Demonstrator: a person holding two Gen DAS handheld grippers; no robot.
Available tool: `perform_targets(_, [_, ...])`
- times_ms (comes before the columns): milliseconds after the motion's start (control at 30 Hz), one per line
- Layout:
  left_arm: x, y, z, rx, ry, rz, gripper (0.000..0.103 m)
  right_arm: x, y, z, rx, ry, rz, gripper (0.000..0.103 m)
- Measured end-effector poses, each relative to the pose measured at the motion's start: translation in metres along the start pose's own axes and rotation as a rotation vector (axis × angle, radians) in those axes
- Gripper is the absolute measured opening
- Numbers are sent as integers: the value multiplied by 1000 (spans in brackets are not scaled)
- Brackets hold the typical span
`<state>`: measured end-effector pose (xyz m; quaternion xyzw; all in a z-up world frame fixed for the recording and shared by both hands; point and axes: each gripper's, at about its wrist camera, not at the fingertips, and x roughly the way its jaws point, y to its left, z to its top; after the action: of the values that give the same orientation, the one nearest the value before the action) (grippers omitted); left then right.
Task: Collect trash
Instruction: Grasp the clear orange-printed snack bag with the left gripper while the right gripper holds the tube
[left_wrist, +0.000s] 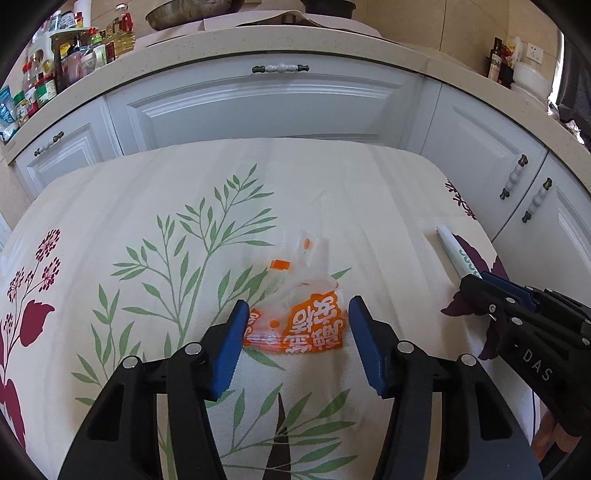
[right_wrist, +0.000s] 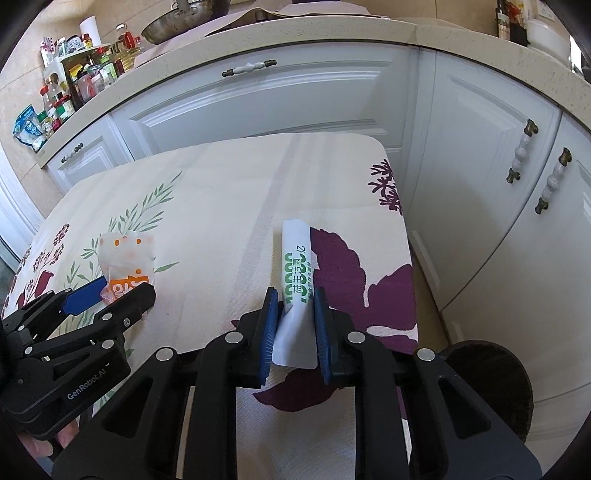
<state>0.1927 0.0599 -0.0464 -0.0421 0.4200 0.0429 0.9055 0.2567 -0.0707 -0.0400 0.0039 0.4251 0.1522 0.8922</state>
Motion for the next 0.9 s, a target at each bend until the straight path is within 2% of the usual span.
perform_targets(333, [-11,3,-2,4,-45,1,47,-5,3,-1,-8,-22,-7,19])
perform_targets(700, [-20,15,-6,-23,-66,0,47,-15,6,-3,-17,-70,-1,19])
perform_targets(900, [-34,20,-8,-39,-106,4,47,-26,9,-4,-19,-119,5,19])
